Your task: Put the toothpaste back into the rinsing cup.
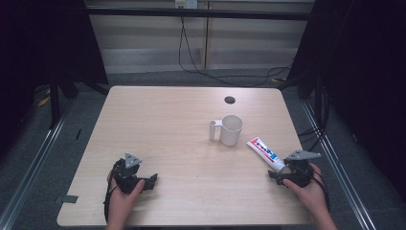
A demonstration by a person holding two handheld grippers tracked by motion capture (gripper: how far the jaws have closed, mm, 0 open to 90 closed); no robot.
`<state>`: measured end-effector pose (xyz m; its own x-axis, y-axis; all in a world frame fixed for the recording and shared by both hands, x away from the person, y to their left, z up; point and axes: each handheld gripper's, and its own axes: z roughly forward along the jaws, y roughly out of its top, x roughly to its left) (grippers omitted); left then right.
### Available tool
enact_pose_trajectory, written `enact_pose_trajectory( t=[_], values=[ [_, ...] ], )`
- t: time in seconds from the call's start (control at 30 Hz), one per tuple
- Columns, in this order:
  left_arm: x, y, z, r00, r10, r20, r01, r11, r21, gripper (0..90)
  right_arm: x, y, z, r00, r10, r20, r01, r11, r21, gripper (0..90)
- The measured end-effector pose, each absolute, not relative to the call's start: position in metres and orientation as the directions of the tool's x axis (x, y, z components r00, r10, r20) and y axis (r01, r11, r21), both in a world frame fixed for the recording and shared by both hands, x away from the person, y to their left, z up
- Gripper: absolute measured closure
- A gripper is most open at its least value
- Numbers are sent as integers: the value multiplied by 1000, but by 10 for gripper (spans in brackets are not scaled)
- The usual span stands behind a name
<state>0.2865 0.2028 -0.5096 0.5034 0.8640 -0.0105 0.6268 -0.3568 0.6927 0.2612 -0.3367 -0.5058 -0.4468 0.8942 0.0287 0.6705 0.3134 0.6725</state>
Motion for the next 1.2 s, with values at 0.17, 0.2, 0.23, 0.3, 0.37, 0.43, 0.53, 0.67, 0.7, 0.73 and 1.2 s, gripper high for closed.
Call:
enact_pose_trajectory(
  t=[0.17,0.2,0.23,0.3,0.37,0.43,0.53,0.67,0.7,0.73,1.2],
  values=[
    [287,203,-510,503,864,-11,627,-356,693,0,270,-334,-498,-459,888,27,719,354,598,176],
    [287,203,-510,503,864,-11,627,-355,693,0,276,-332,-491,-459,888,42,749,360,557,199],
    [287,203,-510,503,864,-11,627,-355,694,0,278,-331,-488,-460,887,50,753,360,551,199],
    [287,203,-510,503,864,-11,627,-355,694,0,284,-330,-480,-463,885,50,763,369,531,194],
    [287,203,-510,502,865,-11,626,-355,695,0,293,-328,-472,-476,878,43,761,387,520,194],
    [287,203,-510,503,864,-11,626,-355,694,0,300,-326,-467,-482,875,43,765,396,509,194],
    [287,203,-510,502,865,-11,625,-355,695,0,313,-321,-461,-495,868,32,769,421,482,196],
    [287,203,-510,504,863,-11,627,-357,692,0,329,-315,-456,-512,859,33,775,445,448,210],
    [287,203,-510,504,864,-10,626,-357,693,0,333,-313,-456,-518,855,32,776,454,438,211],
    [287,203,-510,504,864,-10,626,-357,693,0,336,-311,-456,-523,852,37,778,459,429,213],
    [287,203,-510,505,863,-11,627,-358,692,0,363,-290,-460,-571,821,3,774,537,336,239]
  ],
)
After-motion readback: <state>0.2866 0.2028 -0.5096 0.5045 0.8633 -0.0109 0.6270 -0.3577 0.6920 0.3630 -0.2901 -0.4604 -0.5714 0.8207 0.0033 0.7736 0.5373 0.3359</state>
